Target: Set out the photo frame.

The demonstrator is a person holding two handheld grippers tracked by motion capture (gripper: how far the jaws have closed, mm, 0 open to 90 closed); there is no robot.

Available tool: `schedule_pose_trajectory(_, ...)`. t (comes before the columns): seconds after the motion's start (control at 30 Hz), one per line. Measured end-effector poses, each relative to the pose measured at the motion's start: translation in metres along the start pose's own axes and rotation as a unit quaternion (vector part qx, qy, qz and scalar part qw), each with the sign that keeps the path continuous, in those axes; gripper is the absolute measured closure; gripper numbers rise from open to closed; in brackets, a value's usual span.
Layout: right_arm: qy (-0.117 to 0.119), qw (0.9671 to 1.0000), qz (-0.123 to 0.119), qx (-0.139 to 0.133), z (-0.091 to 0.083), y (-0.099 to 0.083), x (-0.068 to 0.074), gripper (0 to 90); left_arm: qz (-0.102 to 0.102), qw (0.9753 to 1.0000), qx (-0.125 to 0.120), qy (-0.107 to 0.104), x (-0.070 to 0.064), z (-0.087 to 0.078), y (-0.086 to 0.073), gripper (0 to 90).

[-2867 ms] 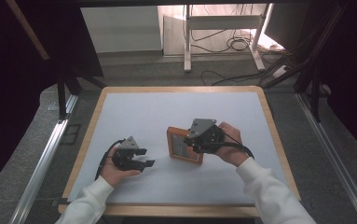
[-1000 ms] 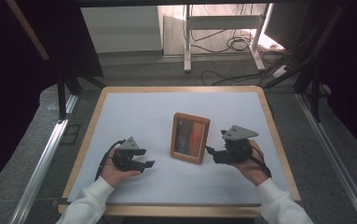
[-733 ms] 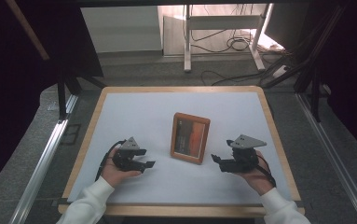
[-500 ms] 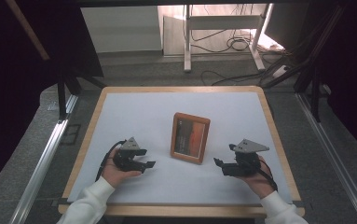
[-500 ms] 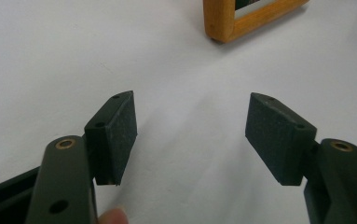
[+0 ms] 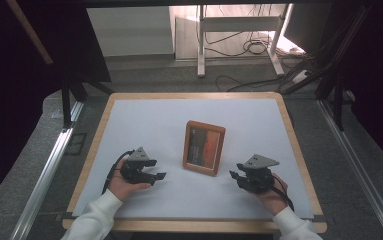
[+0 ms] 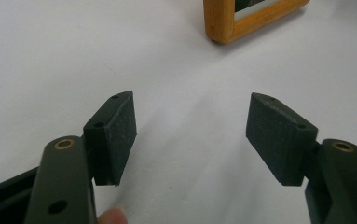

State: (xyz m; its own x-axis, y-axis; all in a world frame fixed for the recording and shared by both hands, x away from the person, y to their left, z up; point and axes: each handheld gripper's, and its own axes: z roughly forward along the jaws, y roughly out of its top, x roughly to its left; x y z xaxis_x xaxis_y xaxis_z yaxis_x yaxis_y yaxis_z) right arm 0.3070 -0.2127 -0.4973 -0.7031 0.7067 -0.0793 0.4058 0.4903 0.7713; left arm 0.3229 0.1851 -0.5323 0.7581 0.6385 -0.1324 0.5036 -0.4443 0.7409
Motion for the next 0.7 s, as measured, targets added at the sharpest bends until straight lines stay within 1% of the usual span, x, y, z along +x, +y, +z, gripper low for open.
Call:
schedule_pose_trajectory(0.13, 0.018, 0.9997, -0.01, 0.01, 0.004, 0.001, 0.005, 80.3, 0.0, 1.0, -0.001, 0.0, 0.0, -0.001, 0.0, 33.3)
schedule_pose_trajectory(0.27, 0.035, 0.9989, -0.022, 0.021, 0.012, 0.002, 0.013, 87.5, 0.0, 1.0, 0.0, 0.0, 0.0, 0.0, 0.0, 33.3)
schedule_pose_trajectory(0.47, 0.053, 0.9974, -0.036, 0.033, 0.027, 0.005, 0.026, 88.9, 0.001, 1.0, 0.0, 0.0, 0.0, 0.0, 0.0, 33.3)
schedule_pose_trajectory(0.57, 0.057, 0.9969, -0.041, 0.036, 0.034, 0.007, 0.03, 88.9, 0.001, 1.0, 0.001, 0.0, 0.0, 0.0, 0.0, 33.2)
schedule_pose_trajectory(0.7, 0.055, 0.9968, -0.045, 0.038, 0.041, 0.01, 0.033, 89.3, 0.001, 1.0, 0.0, -0.001, 0.0, 0.0, 0.0, 33.2)
